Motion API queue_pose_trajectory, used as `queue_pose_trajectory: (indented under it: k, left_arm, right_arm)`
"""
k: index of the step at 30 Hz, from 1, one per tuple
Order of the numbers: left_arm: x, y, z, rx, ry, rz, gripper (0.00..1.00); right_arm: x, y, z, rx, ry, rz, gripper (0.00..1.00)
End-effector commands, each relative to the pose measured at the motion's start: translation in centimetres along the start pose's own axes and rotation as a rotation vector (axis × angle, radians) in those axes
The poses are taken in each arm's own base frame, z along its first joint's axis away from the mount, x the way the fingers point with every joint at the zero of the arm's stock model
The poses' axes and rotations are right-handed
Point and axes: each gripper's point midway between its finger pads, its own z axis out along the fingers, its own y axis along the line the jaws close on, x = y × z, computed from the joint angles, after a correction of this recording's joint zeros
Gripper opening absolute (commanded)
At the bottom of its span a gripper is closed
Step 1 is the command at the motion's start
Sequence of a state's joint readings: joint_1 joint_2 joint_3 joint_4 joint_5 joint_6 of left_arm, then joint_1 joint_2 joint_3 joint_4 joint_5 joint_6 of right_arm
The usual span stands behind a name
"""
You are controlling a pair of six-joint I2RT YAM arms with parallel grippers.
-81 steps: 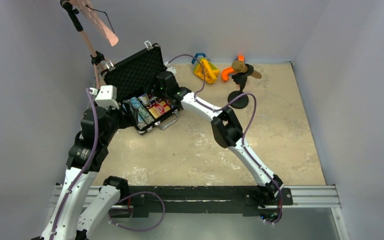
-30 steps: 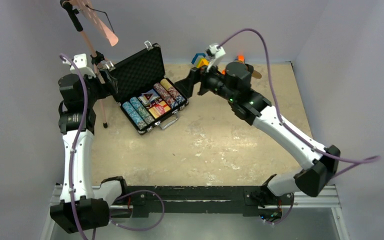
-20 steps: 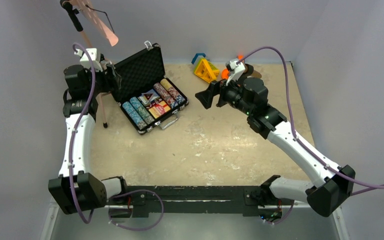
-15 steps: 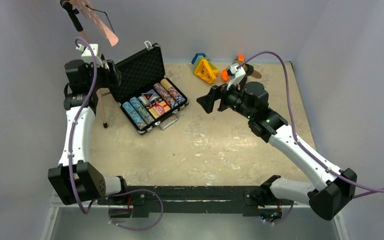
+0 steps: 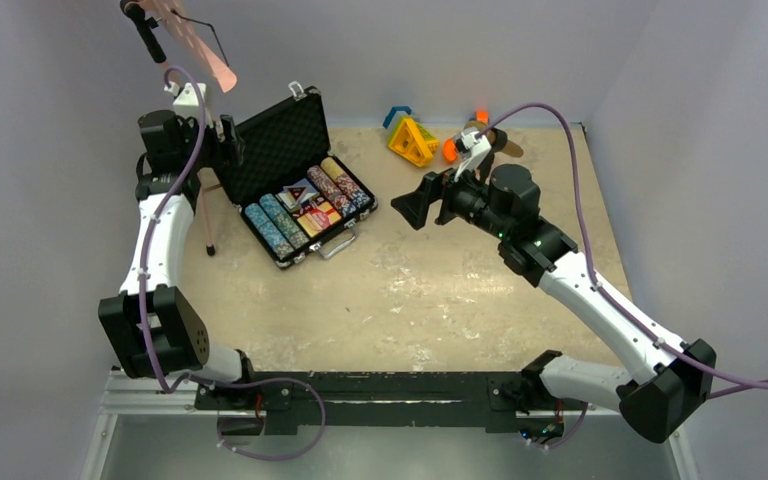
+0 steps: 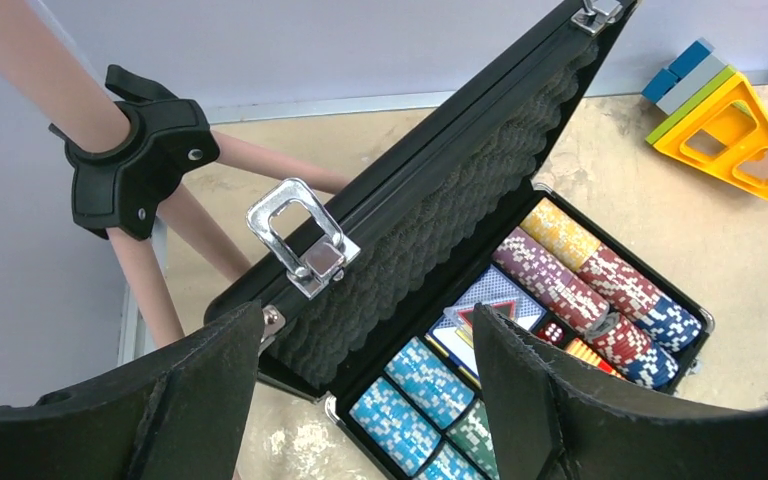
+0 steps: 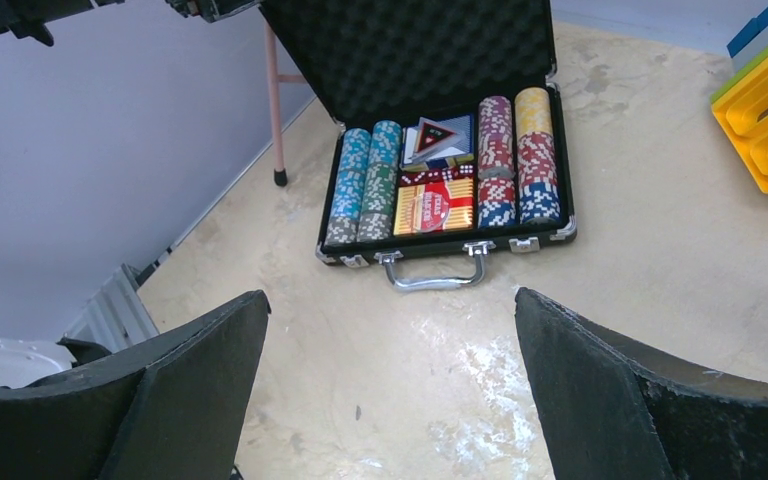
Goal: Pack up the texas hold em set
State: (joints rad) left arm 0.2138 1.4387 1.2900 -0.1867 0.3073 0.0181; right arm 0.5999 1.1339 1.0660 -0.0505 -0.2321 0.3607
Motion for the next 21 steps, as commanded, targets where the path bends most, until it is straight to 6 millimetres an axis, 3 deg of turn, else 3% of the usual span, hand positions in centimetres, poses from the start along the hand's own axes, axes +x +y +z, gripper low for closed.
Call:
queue_pose_trajectory:
  k: [1, 8, 13, 21]
  left_arm:
    - [-2.5, 1.0, 1.0, -0.011, -0.077, 0.062, 0.80]
    - [-0.1, 1.0, 2.8, 0.001, -0.040, 0.022, 0.80]
    - [0.5, -0.1, 2.6, 0.025, -0.042, 0.009, 0.80]
    - [3.2, -1.9, 2.4, 0.053, 0.011, 0.004, 0.80]
  right_arm:
    - [-0.7, 0.8, 0.1, -0.043, -0.024, 0.006, 0.98]
    - [-0.2, 0.6, 0.5, -0.044, -0.010, 0.012, 0.97]
    - [-0.2, 0.7, 0.8, -0.055, -0.017, 0.017, 0.97]
    - [0.1, 0.7, 0.7, -0.055, -0.016, 0.023, 0.97]
